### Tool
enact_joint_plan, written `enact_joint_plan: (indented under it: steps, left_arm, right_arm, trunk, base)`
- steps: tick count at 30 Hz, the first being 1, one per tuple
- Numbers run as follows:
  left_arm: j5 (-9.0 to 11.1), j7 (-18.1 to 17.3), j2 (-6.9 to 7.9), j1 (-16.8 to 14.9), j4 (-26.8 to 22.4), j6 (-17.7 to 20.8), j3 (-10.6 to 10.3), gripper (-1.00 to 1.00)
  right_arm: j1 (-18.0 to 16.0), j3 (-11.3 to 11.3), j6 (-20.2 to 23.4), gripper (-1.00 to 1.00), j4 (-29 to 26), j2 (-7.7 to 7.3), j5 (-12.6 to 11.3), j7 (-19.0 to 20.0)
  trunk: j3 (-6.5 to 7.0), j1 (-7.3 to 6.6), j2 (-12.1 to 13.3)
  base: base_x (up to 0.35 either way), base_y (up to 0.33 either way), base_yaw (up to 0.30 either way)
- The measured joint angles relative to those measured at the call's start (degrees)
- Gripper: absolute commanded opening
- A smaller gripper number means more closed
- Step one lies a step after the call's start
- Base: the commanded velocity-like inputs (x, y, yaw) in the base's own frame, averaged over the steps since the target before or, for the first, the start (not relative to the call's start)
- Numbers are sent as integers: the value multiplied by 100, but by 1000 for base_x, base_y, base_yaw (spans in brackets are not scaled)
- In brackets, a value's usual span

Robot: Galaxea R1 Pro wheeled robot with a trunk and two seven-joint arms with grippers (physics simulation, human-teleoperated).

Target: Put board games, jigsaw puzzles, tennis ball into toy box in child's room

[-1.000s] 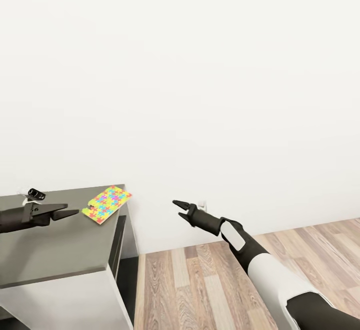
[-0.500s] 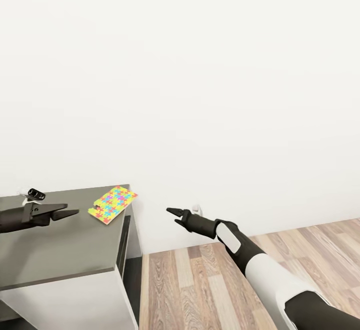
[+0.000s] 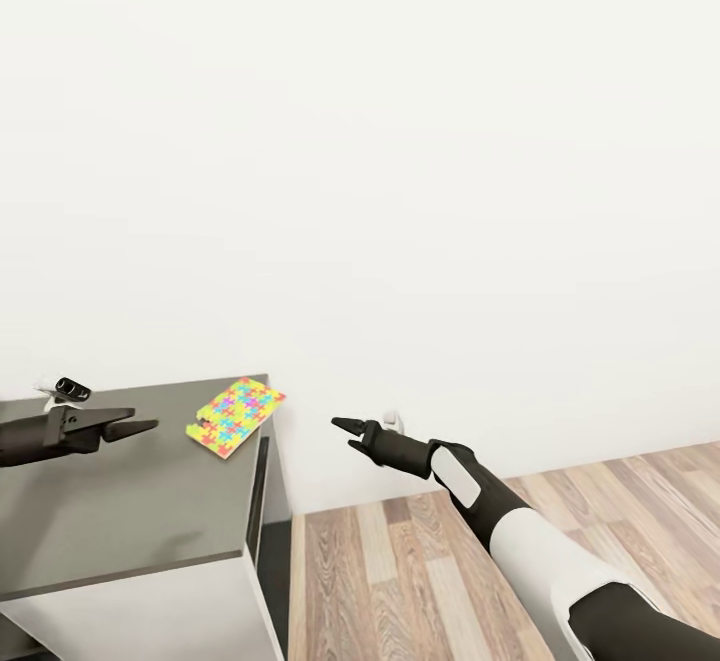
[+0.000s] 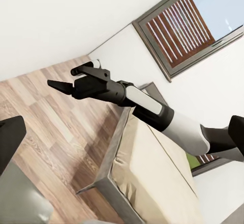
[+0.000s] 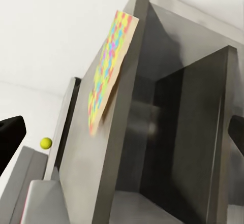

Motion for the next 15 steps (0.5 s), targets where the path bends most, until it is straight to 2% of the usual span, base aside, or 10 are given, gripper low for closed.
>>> enact_joint_plan:
  steps: [5,9,15]
  left_arm:
    - [1,0,-3,0,0,1,0,100]
    - [2,0,-4,0,0,-1,0,100]
    - [2,0,-6,0,1,-1,0,100]
  right_arm:
    - [0,7,-22,100,-16,3,13,-97]
    - [0,6,-44,100,-28,0,7,-297]
    - [0,18,-77,100,-61,15,11,-384]
  trunk:
    - [0,0,0]
    - [0,0,0]
    - [0,1,0]
  base:
    - [118,95,0]
    - [32,23,0]
    - [8,6,0]
